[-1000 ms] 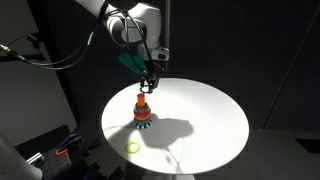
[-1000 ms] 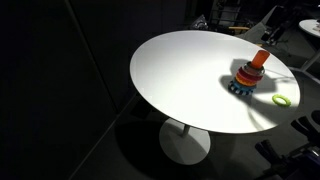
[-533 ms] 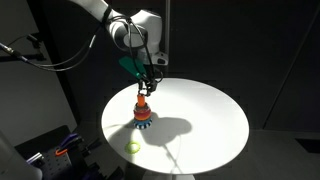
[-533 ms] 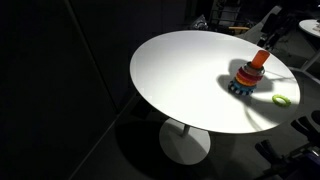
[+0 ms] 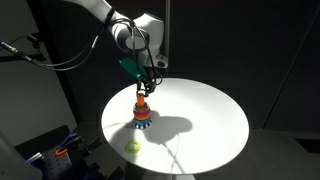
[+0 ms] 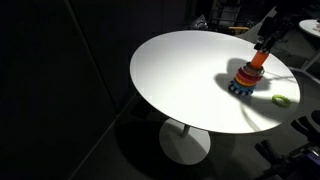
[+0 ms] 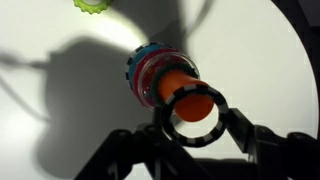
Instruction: Put the black and white circular object on the wooden object
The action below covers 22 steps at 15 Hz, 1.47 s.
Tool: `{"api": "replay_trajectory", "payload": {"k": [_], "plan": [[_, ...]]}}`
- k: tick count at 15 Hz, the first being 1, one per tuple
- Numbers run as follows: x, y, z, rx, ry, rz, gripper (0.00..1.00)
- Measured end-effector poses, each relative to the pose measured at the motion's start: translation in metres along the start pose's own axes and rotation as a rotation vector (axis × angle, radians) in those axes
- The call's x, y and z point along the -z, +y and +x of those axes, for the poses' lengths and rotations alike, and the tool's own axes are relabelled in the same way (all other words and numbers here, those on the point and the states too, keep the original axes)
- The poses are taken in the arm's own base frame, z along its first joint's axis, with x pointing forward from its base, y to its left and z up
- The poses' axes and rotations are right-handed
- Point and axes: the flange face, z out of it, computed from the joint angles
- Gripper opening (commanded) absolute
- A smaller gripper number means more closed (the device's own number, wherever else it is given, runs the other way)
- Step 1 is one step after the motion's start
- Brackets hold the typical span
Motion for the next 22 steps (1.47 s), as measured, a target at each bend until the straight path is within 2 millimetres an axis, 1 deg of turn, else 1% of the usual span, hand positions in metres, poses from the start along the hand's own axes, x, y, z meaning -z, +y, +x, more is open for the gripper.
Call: {"api": "replay_trajectory", "payload": {"k": [9,15,16,18,19,22], "plan": [[-0.004,-0.003,-0.003,0.01,-0.053,0.013,0.42],[-0.016,0.004,-0.003,0.032,-0.089,-0.057,0.42],[-0.018,0.005,-0.003,0.037,-0.088,-0.077,0.88],[-0.022,0.008,-0.001,0.043,-0.08,-0.111,0.98],[-0.024,0.009,0.0,0.046,-0.078,-0.12,1.0],[-0.025,0.009,0.0,0.05,-0.072,-0.126,1.0]]}}
